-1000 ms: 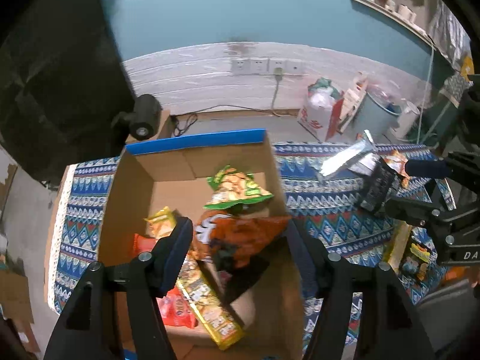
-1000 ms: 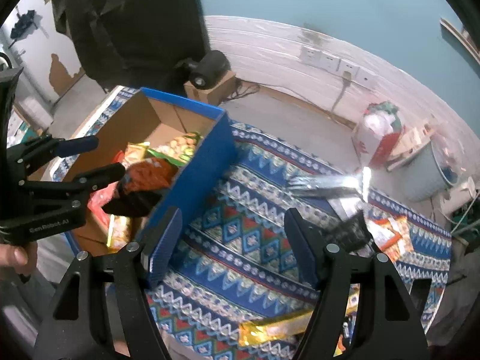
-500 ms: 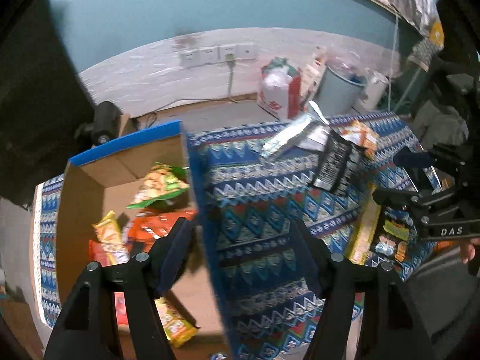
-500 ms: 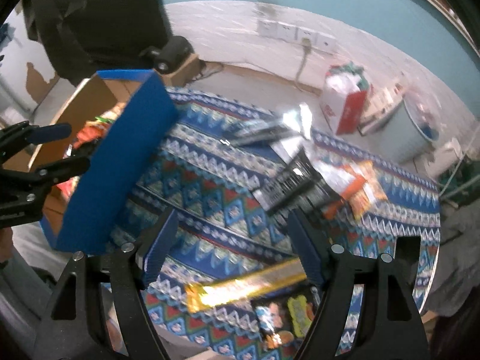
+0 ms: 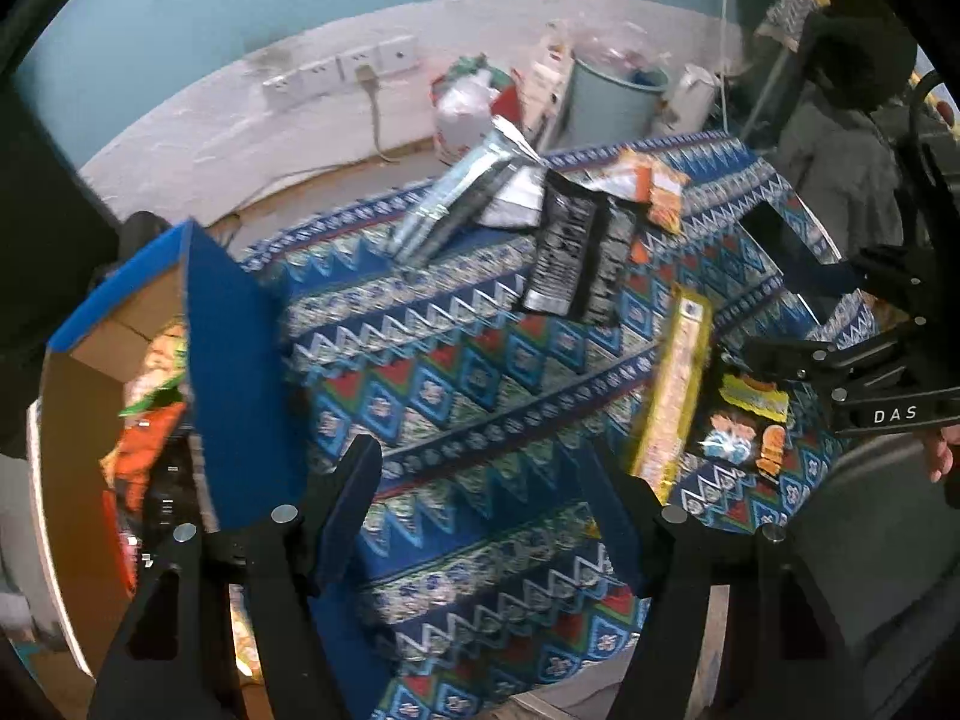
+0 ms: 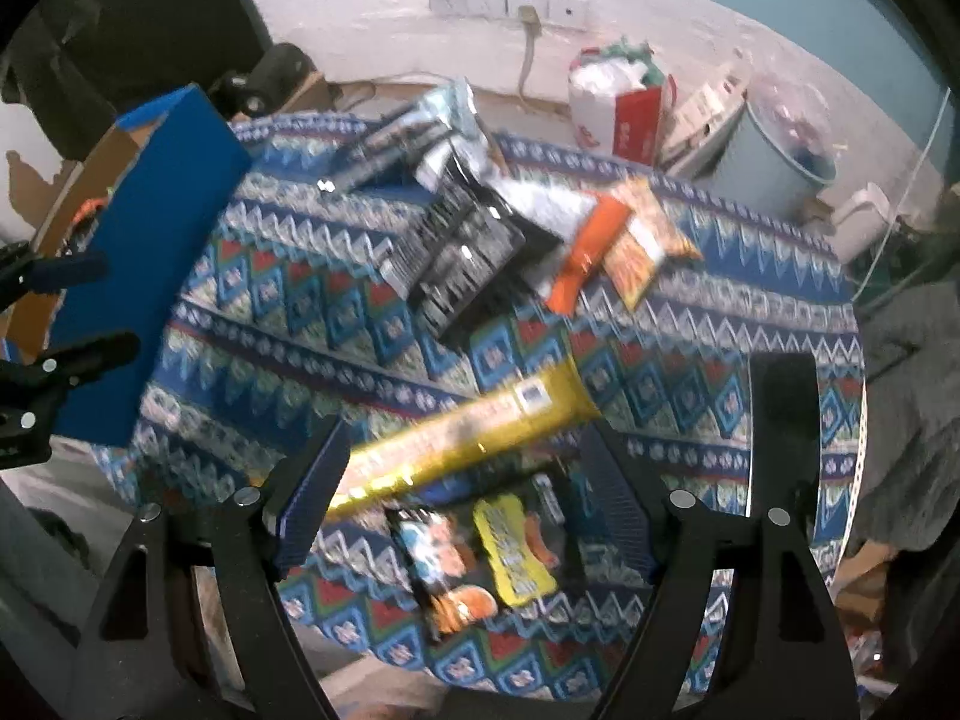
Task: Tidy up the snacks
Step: 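Grasp the long yellow wafer bar with left tool while right tool grasps the black snack bag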
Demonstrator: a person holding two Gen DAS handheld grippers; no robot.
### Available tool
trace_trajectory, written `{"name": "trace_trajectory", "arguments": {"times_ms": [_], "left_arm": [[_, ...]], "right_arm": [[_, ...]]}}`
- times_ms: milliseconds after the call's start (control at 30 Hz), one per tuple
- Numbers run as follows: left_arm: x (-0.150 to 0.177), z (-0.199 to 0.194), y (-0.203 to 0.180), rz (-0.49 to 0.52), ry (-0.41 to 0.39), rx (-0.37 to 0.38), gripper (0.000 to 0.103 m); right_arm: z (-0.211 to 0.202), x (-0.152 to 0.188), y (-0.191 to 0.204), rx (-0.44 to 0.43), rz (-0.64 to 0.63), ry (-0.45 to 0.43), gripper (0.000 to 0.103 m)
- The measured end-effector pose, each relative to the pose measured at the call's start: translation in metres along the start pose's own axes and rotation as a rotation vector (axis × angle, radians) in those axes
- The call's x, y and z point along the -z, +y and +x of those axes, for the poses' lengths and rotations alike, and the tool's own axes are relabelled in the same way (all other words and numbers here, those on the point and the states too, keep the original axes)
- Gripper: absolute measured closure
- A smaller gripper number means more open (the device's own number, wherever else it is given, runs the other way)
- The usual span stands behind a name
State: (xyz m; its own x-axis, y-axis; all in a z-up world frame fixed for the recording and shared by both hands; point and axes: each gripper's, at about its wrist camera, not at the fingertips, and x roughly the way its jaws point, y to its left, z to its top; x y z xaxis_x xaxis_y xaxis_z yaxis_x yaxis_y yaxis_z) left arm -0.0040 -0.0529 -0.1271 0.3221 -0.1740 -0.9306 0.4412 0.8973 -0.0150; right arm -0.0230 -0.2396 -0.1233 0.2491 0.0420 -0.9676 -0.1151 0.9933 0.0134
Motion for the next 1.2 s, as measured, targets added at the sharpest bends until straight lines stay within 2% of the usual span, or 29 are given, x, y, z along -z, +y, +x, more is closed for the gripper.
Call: {"name": "trace_trajectory", "arguments": {"times_ms": [300,533,800,1100,1200], "left_arm": [[-0.001,0.024,-0.03,0.065,0.058,0.003,0.033],[-0.001,0.041,-0.039,0.066,0.104,0.044,0.033],[-0.002,0.059,-0.052,0.085,0.137,0.098,0.033],[-0.005,0.089,-0.064,0.132,0.191,0.102,0.033],[-0.008,0.096,-0.067,0.13,0.209,0.103,0.033]], "right_arm": [[0.031,0.032,-0.015,0.003,0.013,0.103,0.022],[0.054,0.049,-0.001,0.014,-0.094,0.176,0.021],[0.079,0.051,-0.007,-0.013,-0.119,0.241,0.019],[0.098,0.047,-0.012,-0.067,-0.138,0.259,0.014],[0.104,0.044,-0.022,-0.102,-0.095,0.279,0.014]]}}
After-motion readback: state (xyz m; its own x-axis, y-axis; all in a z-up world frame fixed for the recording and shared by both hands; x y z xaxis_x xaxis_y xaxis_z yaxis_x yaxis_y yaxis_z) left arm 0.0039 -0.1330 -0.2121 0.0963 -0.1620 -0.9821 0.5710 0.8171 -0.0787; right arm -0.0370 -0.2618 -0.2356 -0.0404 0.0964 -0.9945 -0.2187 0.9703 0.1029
